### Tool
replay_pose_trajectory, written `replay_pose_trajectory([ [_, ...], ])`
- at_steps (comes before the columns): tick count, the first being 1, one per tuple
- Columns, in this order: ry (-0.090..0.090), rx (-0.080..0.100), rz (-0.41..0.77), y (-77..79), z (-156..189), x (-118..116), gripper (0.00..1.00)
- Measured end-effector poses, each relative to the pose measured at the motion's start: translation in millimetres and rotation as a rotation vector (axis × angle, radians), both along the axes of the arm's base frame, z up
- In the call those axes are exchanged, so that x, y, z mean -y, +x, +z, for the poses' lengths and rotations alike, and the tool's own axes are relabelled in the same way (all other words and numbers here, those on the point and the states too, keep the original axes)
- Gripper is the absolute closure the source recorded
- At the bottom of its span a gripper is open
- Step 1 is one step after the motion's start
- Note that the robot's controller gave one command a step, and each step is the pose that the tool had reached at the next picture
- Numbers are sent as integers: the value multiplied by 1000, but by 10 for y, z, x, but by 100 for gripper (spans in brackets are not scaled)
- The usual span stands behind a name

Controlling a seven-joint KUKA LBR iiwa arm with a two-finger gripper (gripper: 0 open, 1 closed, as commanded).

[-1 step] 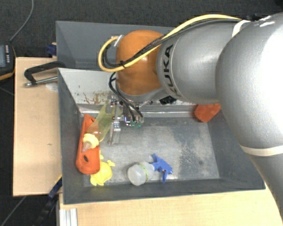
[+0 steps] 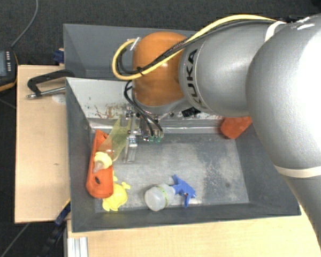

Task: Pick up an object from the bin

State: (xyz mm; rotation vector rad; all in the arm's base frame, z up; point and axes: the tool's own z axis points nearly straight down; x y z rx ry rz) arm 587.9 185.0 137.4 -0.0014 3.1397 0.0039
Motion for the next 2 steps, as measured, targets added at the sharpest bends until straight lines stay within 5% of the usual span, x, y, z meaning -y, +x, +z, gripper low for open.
replay_pose_trajectory([
  [1, -1, -8, 23, -326, 297, 517, 0],
  [2, 2, 10, -103, -292, -4, 758, 0],
])
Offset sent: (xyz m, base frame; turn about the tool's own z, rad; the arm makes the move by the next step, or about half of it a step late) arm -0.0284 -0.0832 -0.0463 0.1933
